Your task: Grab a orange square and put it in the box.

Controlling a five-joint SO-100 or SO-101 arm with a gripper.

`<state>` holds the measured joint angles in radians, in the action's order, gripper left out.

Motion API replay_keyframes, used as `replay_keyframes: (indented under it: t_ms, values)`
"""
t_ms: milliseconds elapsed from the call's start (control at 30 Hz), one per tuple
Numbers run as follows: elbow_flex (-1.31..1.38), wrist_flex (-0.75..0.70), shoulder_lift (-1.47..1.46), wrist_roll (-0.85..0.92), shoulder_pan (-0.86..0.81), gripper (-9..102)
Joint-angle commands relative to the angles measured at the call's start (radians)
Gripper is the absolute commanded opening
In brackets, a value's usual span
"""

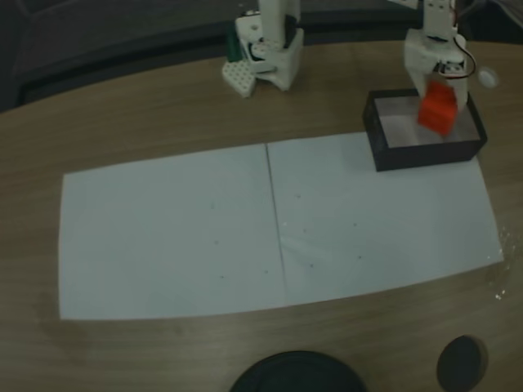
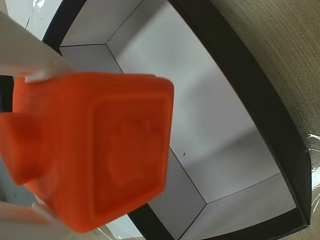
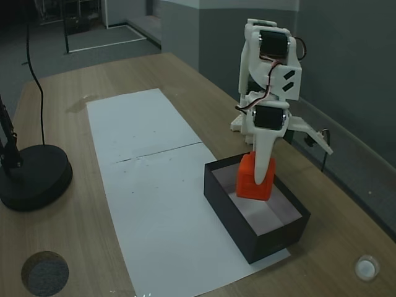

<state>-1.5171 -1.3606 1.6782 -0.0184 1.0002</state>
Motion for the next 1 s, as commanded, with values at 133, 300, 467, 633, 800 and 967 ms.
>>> replay_keyframes:
  t_ms: [133, 300, 467, 633, 800, 967]
  values:
    - [0.025, -0.017, 0.032, -0.012, -0.009, 33]
    - [0.031, -0.043, 0.055, -0.009, -0.041, 25]
    - [0.146, -0.067, 0.15, 0.035, -0.265, 1]
    - [0.38, -0.153, 0.307, 0.055, -0.64, 0]
    - [0.551, -0.245, 0.463, 0.054, -0.973, 0]
    - [0.558, -0.356, 0.675, 0.06, -1.022, 0]
